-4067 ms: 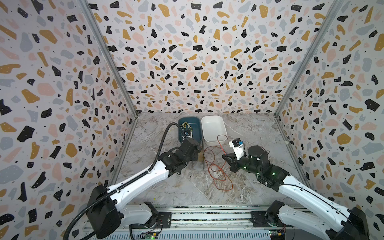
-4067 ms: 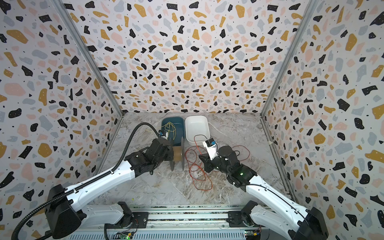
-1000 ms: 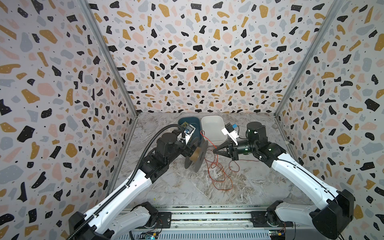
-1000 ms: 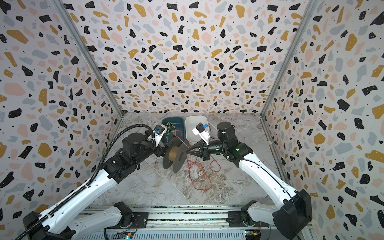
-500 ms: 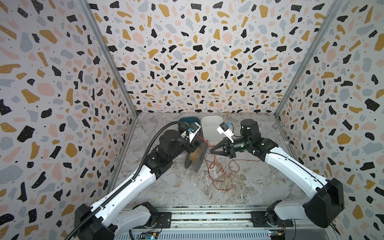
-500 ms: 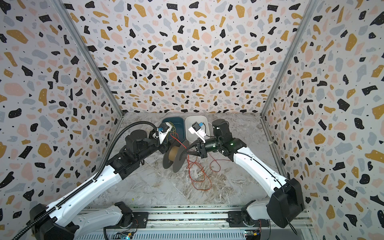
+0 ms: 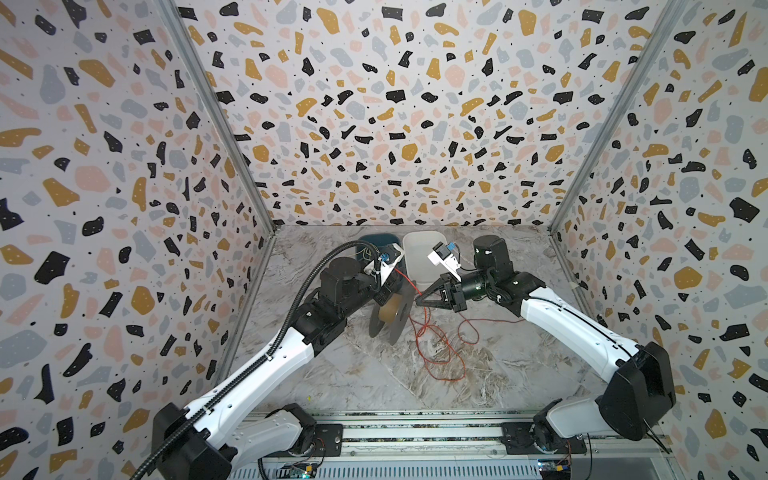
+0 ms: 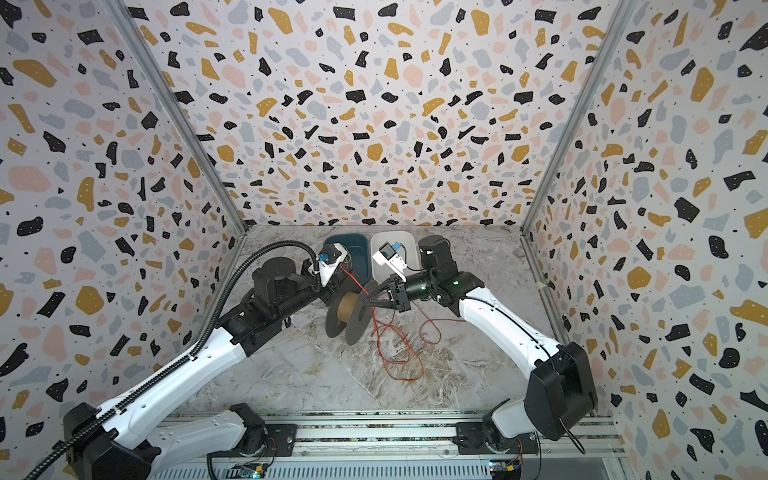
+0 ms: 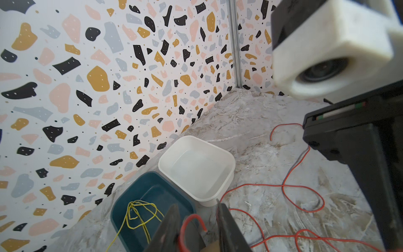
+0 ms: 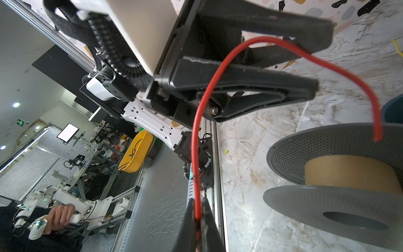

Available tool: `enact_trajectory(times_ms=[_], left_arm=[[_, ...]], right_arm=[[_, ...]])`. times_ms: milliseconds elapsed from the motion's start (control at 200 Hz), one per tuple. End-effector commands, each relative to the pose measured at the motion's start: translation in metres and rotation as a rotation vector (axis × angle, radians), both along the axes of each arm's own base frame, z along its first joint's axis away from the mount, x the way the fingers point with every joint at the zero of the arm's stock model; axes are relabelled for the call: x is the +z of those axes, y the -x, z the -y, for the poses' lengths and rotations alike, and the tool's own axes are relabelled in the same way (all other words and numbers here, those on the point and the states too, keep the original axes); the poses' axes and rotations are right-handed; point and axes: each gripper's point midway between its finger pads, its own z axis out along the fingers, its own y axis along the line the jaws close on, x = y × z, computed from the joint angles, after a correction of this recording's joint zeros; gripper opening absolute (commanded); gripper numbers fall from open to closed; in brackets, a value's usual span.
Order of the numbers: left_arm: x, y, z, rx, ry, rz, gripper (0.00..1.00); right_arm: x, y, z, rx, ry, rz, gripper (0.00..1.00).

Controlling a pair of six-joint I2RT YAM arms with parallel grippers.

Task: Wrap the cables

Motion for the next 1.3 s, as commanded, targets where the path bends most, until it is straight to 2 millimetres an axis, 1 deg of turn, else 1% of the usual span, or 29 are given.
enact_trajectory(times_ms=[0, 100, 120, 170, 195, 225, 285, 365, 421, 461, 556, 611, 686, 816, 856, 941, 1066, 1192, 1297], left_arm=[[0.032, 0.000, -0.006, 0.017, 0.046, 0.087, 0.21], [0.031, 0.000, -0.009, 0.032, 0.044, 0.087, 0.12], [0.031, 0.000, -0.009, 0.033, 0.042, 0.083, 0.09], [0.030, -0.001, -0.010, 0.041, 0.041, 0.068, 0.04], [0.030, -0.001, -0.010, 0.045, 0.045, 0.058, 0.02], [0.029, -0.002, -0.011, 0.051, 0.046, 0.044, 0.01], [0.026, -0.004, -0.013, 0.073, 0.036, 0.018, 0.00], [0.020, -0.008, -0.017, 0.112, 0.023, -0.037, 0.00], [0.017, -0.011, -0.019, 0.140, 0.029, -0.081, 0.00], [0.015, -0.012, -0.020, 0.159, 0.038, -0.116, 0.00], [0.011, -0.015, -0.024, 0.211, 0.066, -0.199, 0.00], [0.008, -0.016, -0.025, 0.234, 0.074, -0.240, 0.00], [0.007, -0.018, -0.029, 0.277, 0.085, -0.283, 0.00], [0.010, -0.020, -0.030, 0.316, 0.112, -0.341, 0.00], [0.012, -0.020, -0.030, 0.326, 0.126, -0.354, 0.00], [0.011, -0.020, -0.031, 0.347, 0.141, -0.384, 0.00], [0.006, -0.019, -0.033, 0.381, 0.155, -0.426, 0.00], [0.009, -0.017, -0.035, 0.393, 0.190, -0.447, 0.00], [0.009, -0.016, -0.036, 0.409, 0.204, -0.457, 0.00]], right_arm=[[0.024, -0.003, 0.002, 0.011, -0.049, 0.049, 0.00], [0.025, -0.008, 0.004, -0.007, -0.047, 0.057, 0.00], [0.026, -0.010, 0.004, -0.014, -0.047, 0.062, 0.03], [0.026, -0.015, 0.005, -0.042, -0.041, 0.074, 0.04], [0.026, -0.018, 0.007, -0.058, -0.037, 0.079, 0.04], [0.025, -0.021, 0.008, -0.078, -0.029, 0.080, 0.06], [0.025, -0.028, 0.012, -0.116, -0.020, 0.095, 0.14], [0.025, -0.036, 0.016, -0.184, 0.004, 0.126, 0.35], [0.026, -0.041, 0.020, -0.248, 0.029, 0.158, 0.44], [0.025, -0.046, 0.023, -0.295, 0.053, 0.181, 0.49], [0.028, -0.051, 0.031, -0.393, 0.089, 0.232, 0.59], [0.029, -0.050, 0.033, -0.450, 0.112, 0.275, 0.65], [0.028, -0.045, 0.032, -0.525, 0.148, 0.347, 0.72], [0.021, -0.034, 0.027, -0.621, 0.177, 0.435, 0.73], [0.018, -0.033, 0.027, -0.658, 0.178, 0.456, 0.73], [0.013, -0.030, 0.026, -0.727, 0.169, 0.490, 0.73], [0.007, -0.025, 0.019, -0.799, 0.178, 0.519, 0.69], [0.004, -0.029, 0.016, -0.883, 0.196, 0.543, 0.64], [0.004, -0.034, 0.011, -0.904, 0.176, 0.520, 0.59]])
